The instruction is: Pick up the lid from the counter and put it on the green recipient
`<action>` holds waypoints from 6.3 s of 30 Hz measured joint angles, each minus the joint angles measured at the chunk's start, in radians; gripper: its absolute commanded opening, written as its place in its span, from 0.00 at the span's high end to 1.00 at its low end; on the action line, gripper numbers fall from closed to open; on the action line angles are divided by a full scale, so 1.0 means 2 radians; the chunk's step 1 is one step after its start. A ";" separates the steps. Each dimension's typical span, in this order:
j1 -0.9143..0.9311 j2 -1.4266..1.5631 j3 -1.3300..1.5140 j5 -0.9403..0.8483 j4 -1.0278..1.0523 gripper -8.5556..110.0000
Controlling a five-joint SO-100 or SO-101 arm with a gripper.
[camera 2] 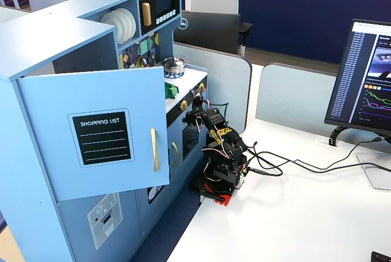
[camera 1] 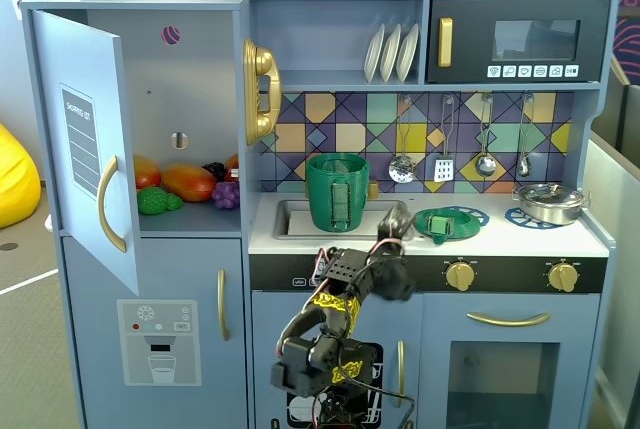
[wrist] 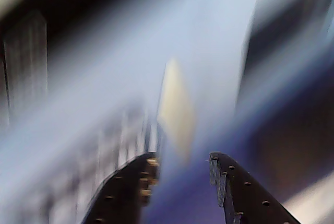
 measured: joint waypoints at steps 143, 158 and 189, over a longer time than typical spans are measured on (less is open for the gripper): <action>-0.231 -0.291 -0.512 -0.077 -0.113 0.69; -0.232 0.081 -0.071 -0.070 0.072 0.93; -0.286 0.194 0.266 0.030 0.261 0.88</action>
